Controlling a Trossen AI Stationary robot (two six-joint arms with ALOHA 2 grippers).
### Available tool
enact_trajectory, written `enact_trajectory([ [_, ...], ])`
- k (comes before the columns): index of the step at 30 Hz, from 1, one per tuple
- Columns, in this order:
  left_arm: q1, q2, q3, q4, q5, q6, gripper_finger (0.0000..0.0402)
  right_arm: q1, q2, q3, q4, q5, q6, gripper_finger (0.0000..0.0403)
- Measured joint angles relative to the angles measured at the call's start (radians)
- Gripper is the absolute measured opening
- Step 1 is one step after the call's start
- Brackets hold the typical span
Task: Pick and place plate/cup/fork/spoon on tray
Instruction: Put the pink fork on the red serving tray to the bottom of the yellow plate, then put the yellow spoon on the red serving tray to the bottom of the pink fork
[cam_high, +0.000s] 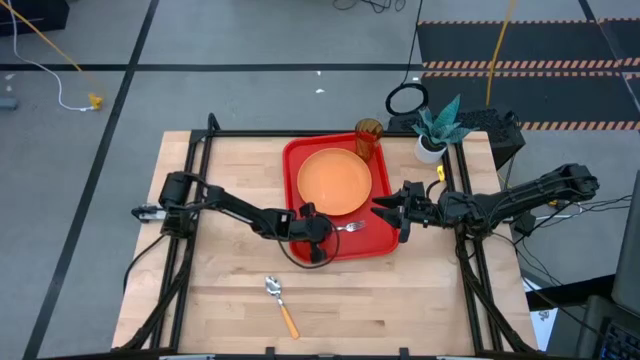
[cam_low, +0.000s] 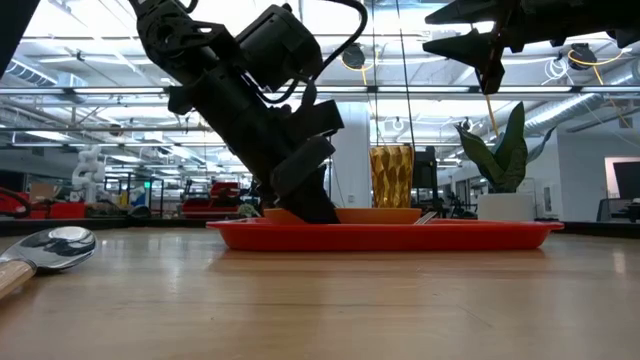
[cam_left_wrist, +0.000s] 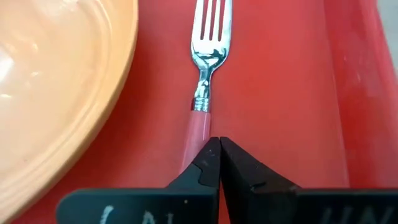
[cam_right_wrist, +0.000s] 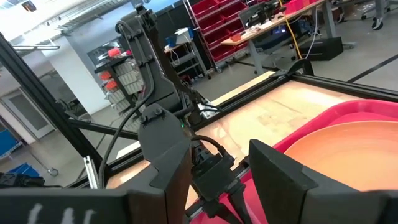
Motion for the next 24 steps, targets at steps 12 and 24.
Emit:
enact_trajectory([
  [12, -0.173, -0.175, 0.001, -0.095, 0.085, -0.280, 0.0004, 0.000, 0.000, 0.000, 0.000, 0.075, 0.000, 0.0155],
  [24, -0.411, -0.181, 0.001, -0.158, 0.033, -0.814, 0.0032, 0.000, 0.000, 0.000, 0.051, 0.040, 0.008, 0.0155],
])
